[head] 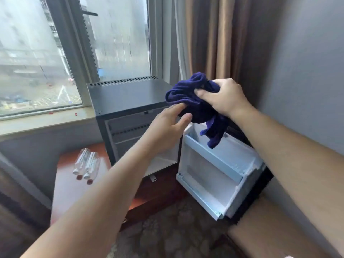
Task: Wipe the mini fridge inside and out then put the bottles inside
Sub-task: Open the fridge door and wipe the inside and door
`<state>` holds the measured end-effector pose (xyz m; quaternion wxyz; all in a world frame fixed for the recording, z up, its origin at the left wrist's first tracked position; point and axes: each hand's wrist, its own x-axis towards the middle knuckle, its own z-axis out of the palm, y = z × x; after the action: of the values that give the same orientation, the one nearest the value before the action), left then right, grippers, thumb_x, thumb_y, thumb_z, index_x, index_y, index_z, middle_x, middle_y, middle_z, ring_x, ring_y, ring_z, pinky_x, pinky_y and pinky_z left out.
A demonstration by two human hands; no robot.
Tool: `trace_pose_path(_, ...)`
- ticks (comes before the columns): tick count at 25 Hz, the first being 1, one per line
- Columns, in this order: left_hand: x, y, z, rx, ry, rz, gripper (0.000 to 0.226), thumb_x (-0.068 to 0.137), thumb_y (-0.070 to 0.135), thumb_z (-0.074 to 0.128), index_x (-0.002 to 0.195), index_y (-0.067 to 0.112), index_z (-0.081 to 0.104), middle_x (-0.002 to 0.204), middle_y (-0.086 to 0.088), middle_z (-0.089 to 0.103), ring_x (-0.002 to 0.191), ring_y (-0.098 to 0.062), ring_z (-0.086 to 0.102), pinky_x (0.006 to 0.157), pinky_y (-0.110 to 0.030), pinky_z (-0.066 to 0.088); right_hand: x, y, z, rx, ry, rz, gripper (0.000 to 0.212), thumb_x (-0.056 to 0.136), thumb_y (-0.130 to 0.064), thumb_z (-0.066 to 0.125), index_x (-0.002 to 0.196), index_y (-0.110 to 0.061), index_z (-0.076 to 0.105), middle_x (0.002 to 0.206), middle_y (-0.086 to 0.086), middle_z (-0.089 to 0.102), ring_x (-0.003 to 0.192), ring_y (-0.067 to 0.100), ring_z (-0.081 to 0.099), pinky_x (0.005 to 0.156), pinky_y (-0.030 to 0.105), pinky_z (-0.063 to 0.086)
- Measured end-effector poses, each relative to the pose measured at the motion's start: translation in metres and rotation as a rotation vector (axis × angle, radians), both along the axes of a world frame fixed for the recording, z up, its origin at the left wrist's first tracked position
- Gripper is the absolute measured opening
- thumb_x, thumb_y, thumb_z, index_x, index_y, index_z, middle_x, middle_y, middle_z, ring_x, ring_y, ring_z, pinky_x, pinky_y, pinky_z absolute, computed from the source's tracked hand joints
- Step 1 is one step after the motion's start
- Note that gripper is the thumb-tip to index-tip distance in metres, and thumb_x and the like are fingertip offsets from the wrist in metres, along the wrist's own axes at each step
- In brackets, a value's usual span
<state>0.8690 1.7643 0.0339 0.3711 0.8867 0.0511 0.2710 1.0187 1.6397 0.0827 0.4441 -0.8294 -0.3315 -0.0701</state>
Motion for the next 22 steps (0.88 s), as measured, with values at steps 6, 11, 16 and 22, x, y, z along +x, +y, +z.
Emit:
trace_pose_path(6,0.056,-0.112,-0.017,0.009,0.155,-0.031,0.030,0.107,0.023,0.048,0.123,0.001,0.062,0.122,-0.015,0.068,0.112,-0.028,0.058,0.097,-0.037,0.040,0.086,-0.118,-0.048,-0.052,0.272,-0.051,0.045,0.071,-0.059,0.078,0.079,-0.015,0.076,0.077,0.005,0.078,0.075,0.020,0.072,0.076,0.042,0.059)
trace_pose_path(11,0.070,-0.168,-0.049,-0.044,0.216,0.040,0.035,0.108,0.034,0.046,0.126,0.007,0.058,0.122,-0.005,0.066,0.114,-0.023,0.056,0.099,-0.037,0.043,0.097,-0.137,-0.073,0.130,0.605,0.119,0.018,0.093,-0.028,0.076,0.088,-0.010,0.075,0.080,0.005,0.079,0.067,0.018,0.074,0.060,0.027,0.060)
trace_pose_path(16,0.047,-0.166,-0.052,-0.104,0.173,0.269,0.050,0.107,0.041,0.046,0.151,0.017,0.049,0.150,0.003,0.055,0.134,-0.005,0.046,0.098,-0.011,0.028,0.080,-0.108,-0.070,-0.013,0.611,0.322,0.022,0.093,-0.023,0.076,0.093,-0.001,0.076,0.083,0.009,0.078,0.068,0.018,0.072,0.066,0.028,0.058)
trace_pose_path(22,0.000,-0.115,-0.049,-0.100,0.090,0.500,0.032,0.101,0.041,0.058,0.123,0.020,0.065,0.094,0.024,0.061,0.088,0.008,0.047,0.077,0.004,0.034,0.030,-0.032,-0.078,0.014,0.827,0.529,0.017,0.094,-0.020,0.072,0.091,-0.004,0.076,0.085,0.012,0.080,0.068,0.021,0.075,0.066,0.031,0.060)
